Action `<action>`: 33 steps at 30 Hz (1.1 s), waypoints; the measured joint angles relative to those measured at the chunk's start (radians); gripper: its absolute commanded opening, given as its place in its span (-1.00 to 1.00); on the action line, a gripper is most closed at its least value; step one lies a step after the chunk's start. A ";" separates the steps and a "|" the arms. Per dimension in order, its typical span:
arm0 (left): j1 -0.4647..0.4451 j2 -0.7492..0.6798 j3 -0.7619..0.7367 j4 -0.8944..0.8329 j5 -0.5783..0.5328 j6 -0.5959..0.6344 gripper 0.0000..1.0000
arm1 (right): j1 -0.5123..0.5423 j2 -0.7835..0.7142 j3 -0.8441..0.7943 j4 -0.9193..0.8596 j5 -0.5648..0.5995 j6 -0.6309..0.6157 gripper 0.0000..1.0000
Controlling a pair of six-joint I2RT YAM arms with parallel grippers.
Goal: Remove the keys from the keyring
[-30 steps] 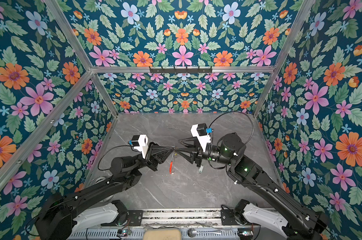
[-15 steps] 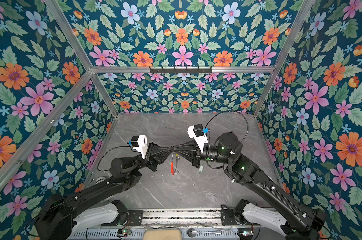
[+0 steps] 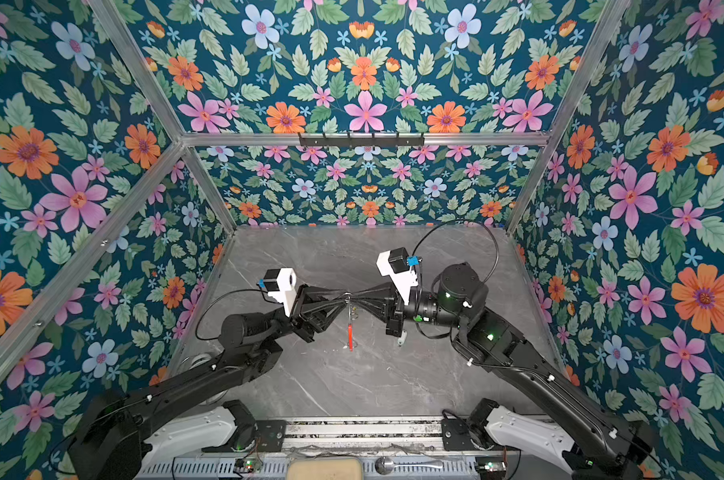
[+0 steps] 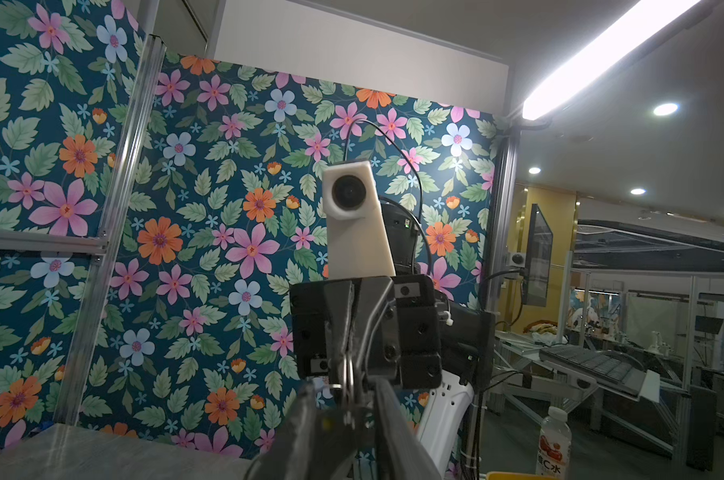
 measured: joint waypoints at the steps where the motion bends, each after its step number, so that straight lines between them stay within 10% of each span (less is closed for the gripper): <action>1: 0.005 -0.009 0.004 -0.022 0.005 0.000 -0.28 | 0.000 -0.006 0.008 -0.023 0.003 -0.008 -1.00; 22: 0.045 0.021 0.369 -0.855 0.324 0.080 -0.24 | -0.052 -0.028 0.079 -0.380 0.057 -0.113 -1.00; 33: 0.044 0.045 0.417 -1.050 0.367 0.156 -0.60 | -0.052 -0.020 0.085 -0.396 0.086 -0.114 -1.00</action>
